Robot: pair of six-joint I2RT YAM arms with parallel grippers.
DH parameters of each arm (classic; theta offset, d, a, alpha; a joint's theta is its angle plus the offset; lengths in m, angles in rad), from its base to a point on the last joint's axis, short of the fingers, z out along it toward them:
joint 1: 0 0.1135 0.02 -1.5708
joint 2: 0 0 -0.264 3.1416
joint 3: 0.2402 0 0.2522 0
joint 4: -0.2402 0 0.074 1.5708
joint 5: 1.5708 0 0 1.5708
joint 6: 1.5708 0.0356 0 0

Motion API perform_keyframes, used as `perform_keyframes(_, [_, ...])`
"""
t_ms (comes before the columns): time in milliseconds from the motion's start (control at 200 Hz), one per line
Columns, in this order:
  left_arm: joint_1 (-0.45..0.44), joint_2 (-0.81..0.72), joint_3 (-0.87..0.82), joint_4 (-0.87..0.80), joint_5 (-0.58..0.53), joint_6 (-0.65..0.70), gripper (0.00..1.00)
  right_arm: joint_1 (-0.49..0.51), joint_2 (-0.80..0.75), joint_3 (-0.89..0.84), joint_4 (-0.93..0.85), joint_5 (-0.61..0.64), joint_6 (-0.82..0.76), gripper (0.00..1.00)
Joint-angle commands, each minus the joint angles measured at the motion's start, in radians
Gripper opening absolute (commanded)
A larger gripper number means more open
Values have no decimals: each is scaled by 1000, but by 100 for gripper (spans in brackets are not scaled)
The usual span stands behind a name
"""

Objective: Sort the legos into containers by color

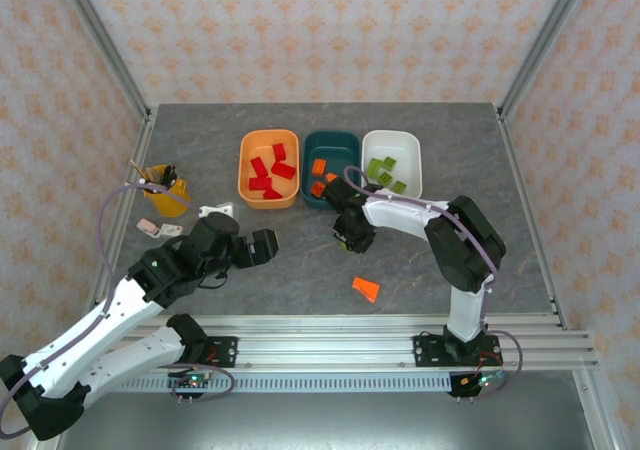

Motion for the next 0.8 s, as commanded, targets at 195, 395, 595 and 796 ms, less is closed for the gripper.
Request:
perform_keyframes(195, [-6,189,119,161,78,23,100,-103,-183,165,-240,229,-258,22])
perform_keyframes(395, [-6,421,316,244,89,37,100,-313,-116,311,-289,225,-511,22])
perform_keyframes(595, [-4,647,521,248,101,79,100,-421,129,547,-348,232,-623,22])
perform_keyframes(796, [3,786,627,259,110,106,100,-465,310,734,-386,242,-653,22])
